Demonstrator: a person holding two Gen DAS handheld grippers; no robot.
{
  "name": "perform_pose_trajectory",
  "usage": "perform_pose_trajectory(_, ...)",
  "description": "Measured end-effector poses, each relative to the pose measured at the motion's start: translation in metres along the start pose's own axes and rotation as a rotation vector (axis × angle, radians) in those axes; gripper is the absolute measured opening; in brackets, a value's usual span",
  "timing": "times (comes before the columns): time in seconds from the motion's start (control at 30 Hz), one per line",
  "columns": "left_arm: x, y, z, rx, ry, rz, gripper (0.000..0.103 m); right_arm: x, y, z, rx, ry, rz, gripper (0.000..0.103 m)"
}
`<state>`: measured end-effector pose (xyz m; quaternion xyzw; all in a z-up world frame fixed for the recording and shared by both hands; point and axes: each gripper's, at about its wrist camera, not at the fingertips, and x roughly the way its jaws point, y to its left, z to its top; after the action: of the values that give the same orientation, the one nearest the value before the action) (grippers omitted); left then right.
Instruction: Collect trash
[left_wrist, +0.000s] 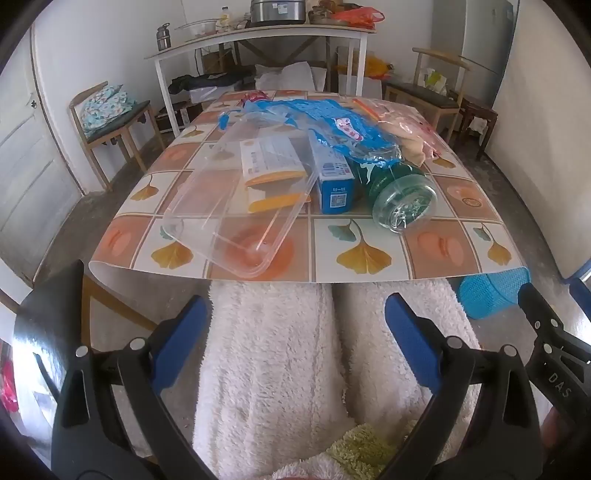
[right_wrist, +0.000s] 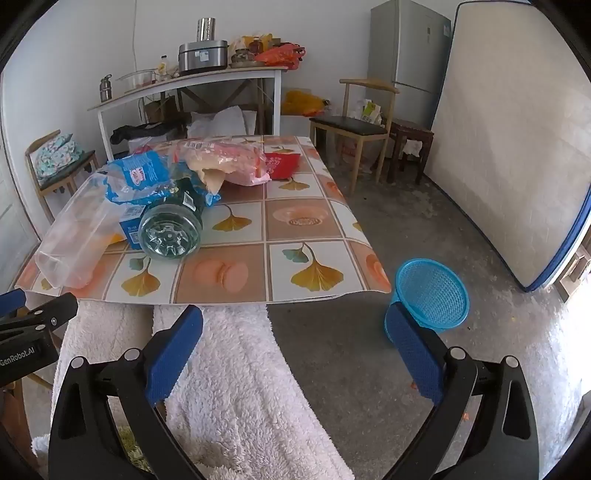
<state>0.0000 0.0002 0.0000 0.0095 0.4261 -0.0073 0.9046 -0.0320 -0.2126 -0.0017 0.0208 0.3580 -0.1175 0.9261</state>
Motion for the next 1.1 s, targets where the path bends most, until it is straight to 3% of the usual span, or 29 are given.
perform_pose_trajectory(1.1, 0.0064, 0.0052, -0.0022, -0.011, 0.018, 0.013, 0.093, -0.0013, 0.0037, 0.0015, -0.004, -0.003, -0.002, 0.097)
